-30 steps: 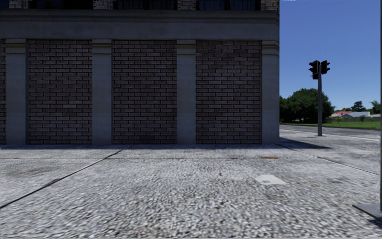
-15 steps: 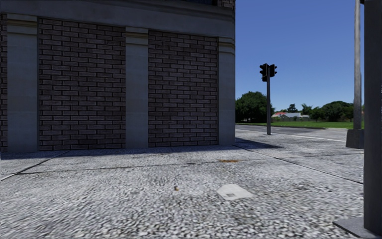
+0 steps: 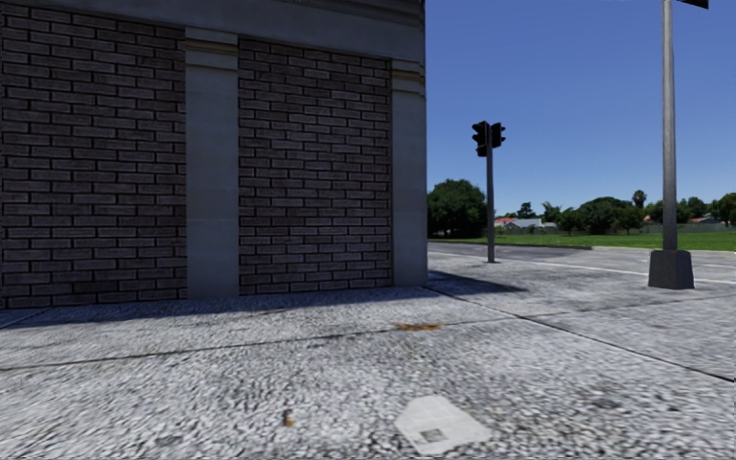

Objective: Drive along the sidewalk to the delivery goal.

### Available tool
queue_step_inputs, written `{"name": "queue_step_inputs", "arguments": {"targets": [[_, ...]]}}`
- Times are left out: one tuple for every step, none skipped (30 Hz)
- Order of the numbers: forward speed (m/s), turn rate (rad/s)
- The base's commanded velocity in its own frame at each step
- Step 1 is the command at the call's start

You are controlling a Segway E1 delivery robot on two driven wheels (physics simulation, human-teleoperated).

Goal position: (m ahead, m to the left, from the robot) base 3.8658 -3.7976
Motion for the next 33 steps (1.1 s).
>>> {"name": "queue_step_inputs", "arguments": {"targets": [[1.10,-0.39],[1.10,-0.39],[1.10,-0.39],[1.10,-0.39],[1.10,-0.39],[1.10,-0.39],[1.10,-0.39],[1.10,-0.40],[1.10,-0.43],[1.10,-0.43],[1.10,-0.44],[1.10,-0.45],[1.10,-0.45],[1.10,-0.45],[1.10,-0.45],[1.10,-0.45],[1.10,-0.45],[1.10,-0.45],[1.10,-0.45],[1.10,-0.45],[1.10,-0.45],[1.10,-0.45],[1.10,-0.45],[1.10,-0.45],[1.10,-0.45],[1.10,-0.45],[1.10,-0.45],[1.10,-0.45],[1.10,-0.45],[1.10,-0.46],[1.09,-0.50],[1.09,-0.50],[1.09,-0.55]]}}
